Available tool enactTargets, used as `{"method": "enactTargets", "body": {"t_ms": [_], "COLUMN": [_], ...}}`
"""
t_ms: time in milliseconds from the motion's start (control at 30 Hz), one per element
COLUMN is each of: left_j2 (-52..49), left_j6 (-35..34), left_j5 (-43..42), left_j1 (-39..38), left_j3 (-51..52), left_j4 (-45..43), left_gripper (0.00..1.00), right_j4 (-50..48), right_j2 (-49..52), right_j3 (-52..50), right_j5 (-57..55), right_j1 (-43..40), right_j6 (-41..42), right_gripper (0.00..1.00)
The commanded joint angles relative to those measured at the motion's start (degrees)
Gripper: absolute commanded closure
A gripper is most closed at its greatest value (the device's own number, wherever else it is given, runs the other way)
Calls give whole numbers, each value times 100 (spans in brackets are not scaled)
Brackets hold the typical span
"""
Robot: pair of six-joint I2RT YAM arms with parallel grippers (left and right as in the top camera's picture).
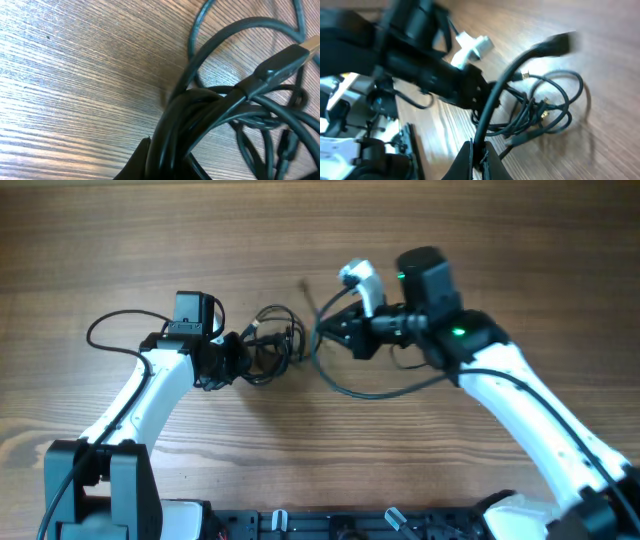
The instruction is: Untangle cables
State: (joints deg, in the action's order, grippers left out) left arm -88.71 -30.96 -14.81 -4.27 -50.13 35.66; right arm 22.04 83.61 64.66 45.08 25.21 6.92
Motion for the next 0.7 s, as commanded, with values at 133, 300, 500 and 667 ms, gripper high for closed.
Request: {"method": "enactTargets", "body": {"t_ms": [133,300,500,667], "left_j2": [-33,-31,-31,-31], "left_j6": [-127,-79,116,787], "left_j5": [483,-730,-3093,-4006], "left_j1": [-11,2,48,48], "left_j3": [35,33,28,28], "left_j4": [13,-286,-1644,-1827], "left_gripper": [96,96,96,96], "right_j4": [1283,1445,1342,863], "right_j2": [-90,227,363,363], "right_j3": [50,-413,-1130,-1259], "right_j5": [-2234,-2256,-1515,-1272], "right_j1": [-258,-256,-256,-256], "right_j6": [857,1600,1716,1650], "right_gripper": [96,96,96,96]}}
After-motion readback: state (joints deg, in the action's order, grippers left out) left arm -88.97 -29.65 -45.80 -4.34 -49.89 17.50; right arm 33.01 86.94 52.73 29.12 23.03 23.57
